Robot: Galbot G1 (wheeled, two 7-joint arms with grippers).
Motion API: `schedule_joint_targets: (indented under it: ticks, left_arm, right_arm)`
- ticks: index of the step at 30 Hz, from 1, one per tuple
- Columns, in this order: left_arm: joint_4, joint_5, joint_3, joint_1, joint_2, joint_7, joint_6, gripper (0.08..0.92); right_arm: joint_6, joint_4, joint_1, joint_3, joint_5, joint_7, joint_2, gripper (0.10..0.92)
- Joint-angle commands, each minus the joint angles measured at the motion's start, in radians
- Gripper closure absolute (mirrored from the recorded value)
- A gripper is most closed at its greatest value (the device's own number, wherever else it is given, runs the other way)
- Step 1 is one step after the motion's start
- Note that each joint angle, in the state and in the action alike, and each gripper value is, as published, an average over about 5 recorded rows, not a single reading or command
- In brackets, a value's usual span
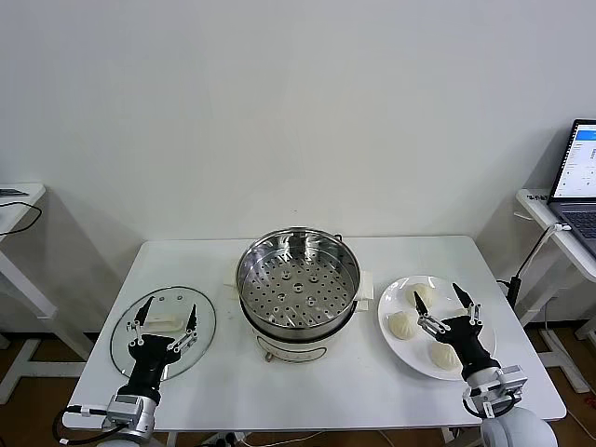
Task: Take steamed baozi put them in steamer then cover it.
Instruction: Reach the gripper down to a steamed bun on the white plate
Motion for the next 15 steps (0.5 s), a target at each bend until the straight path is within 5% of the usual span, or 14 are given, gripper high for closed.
schedule_joint_targets:
  ticks: [1, 9, 15]
  left_arm:
    - [0.002, 0.001, -0.004, -0.003, 0.007, 0.000, 0.000, 0.177]
    - [0.003, 0.001, -0.012, -0.012, 0.022, 0.000, -0.003, 0.177]
    - [0.008, 0.001, -0.020, -0.015, 0.026, -0.001, -0.008, 0.177]
  right_arm:
    - [-0.012, -0.027, 0.041, 0.003, -0.048, 0.004, -0.040, 0.203]
    - [-0.069, -0.175, 0.231, -0.084, -0.322, -0.007, -0.345, 0.203]
    - [-0.143, -0.275, 0.439, -0.304, -0.393, -0.193, -0.611, 0.203]
